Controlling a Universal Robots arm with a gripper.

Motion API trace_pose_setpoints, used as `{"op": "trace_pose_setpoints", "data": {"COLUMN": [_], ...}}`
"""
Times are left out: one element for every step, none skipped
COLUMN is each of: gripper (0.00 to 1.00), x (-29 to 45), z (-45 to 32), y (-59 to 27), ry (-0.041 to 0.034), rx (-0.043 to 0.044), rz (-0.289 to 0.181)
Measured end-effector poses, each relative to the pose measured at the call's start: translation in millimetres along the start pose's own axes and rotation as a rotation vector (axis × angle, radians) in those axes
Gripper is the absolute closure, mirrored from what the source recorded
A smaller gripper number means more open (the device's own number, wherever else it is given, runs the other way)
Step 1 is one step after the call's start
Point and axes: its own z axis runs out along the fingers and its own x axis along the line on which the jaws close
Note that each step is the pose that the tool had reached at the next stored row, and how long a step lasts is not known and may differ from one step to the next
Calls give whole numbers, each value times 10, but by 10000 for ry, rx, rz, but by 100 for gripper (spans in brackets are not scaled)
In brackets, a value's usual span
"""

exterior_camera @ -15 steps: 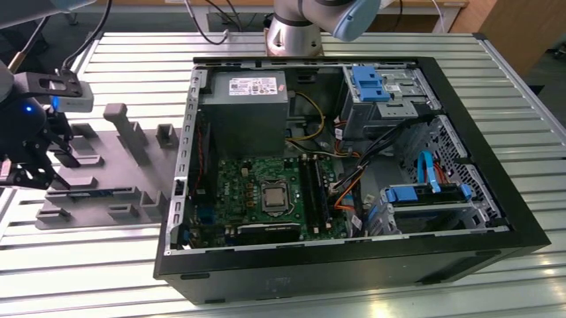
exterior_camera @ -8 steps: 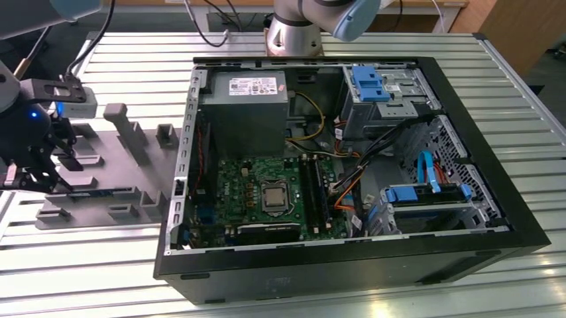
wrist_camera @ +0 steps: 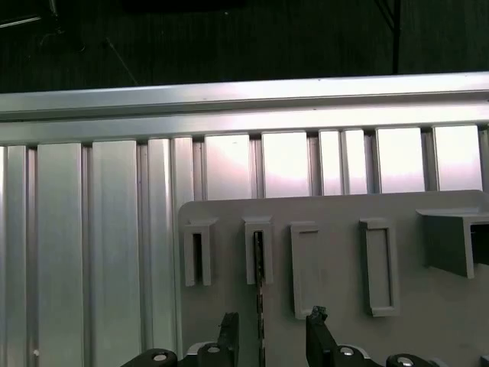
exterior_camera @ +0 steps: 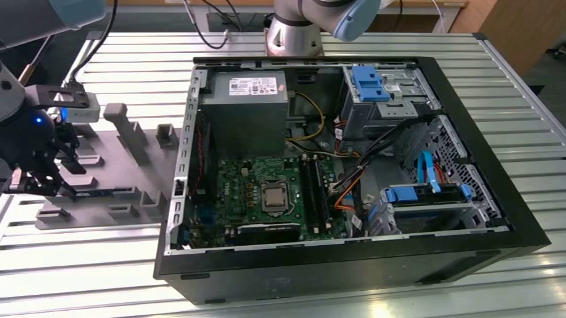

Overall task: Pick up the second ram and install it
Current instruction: 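Pick up the second ram and move it above second insertion slot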

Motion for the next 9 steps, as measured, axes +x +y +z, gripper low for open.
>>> {"op": "trace_pose_setpoints", "data": {"gripper": [53,53,53,53,53,53,53,53,53], "x": [0,0,0,0,0,0,0,0,0], "z": [3,3,3,4,4,4,5,5,5], "y": [0,0,0,0,0,0,0,0,0], "ry": [4,5,5,4,4,3,3,3,4], "rx": [-1,-2,-1,-1,0,0,1,1,1], "rz": [-3,-4,-4,-4,-4,-4,-4,-4,-4]}}
